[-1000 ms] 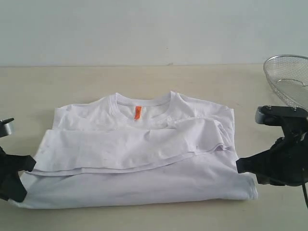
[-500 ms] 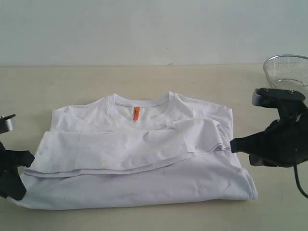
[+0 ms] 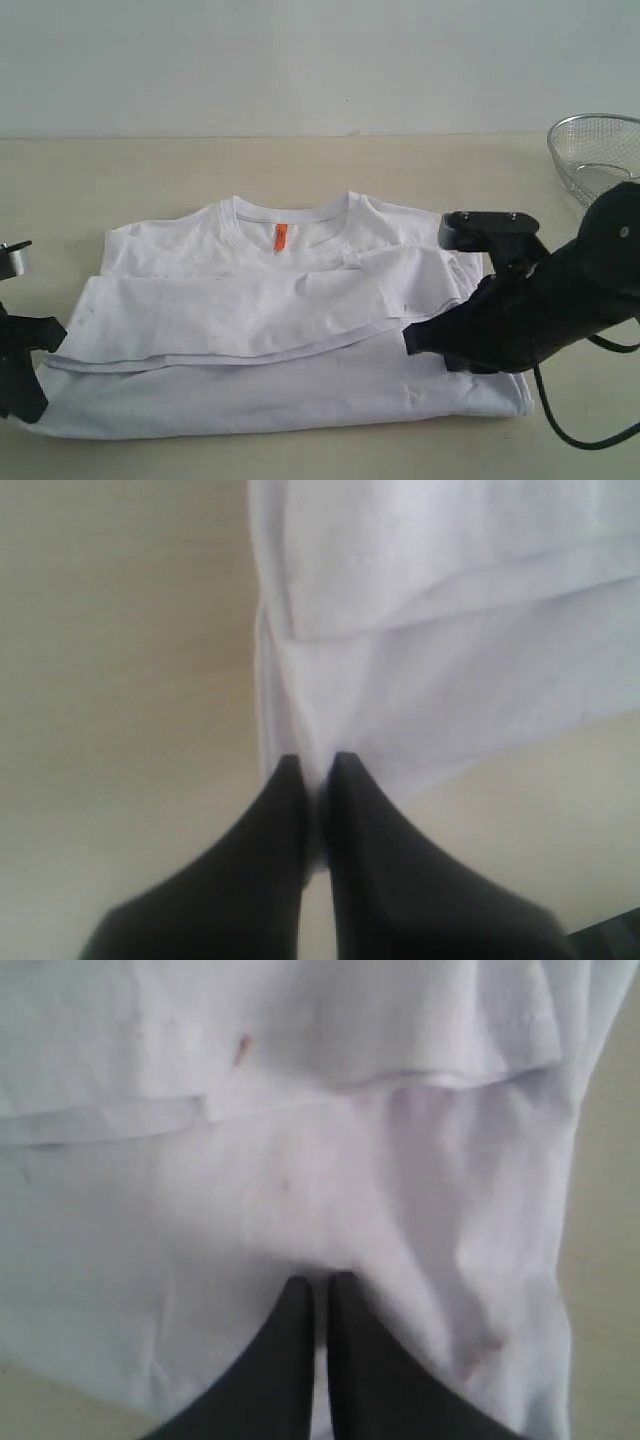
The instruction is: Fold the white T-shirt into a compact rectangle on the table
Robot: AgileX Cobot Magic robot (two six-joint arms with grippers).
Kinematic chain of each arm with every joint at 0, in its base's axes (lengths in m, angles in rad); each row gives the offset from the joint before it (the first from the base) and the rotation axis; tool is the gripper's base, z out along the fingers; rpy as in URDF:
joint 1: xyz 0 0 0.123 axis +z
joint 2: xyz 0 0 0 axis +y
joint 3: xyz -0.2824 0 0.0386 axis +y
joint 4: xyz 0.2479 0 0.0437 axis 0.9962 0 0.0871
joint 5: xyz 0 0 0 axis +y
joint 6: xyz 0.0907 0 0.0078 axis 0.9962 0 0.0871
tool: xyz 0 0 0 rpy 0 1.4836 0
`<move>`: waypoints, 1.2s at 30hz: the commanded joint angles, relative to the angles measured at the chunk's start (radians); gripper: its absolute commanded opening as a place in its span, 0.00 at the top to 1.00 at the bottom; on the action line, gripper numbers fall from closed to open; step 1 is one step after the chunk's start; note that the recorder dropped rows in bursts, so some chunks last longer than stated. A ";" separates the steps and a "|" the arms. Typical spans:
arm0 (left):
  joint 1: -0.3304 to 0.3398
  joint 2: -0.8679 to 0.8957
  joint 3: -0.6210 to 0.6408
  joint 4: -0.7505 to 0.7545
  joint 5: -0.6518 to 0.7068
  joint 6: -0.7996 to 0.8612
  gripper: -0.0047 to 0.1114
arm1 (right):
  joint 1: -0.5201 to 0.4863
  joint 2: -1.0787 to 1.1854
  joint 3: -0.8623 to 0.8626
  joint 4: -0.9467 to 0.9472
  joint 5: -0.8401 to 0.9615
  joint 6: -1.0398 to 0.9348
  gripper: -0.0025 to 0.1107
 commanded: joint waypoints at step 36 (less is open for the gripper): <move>-0.013 -0.065 -0.077 -0.124 -0.063 0.099 0.48 | 0.004 0.061 -0.005 0.000 -0.032 -0.045 0.98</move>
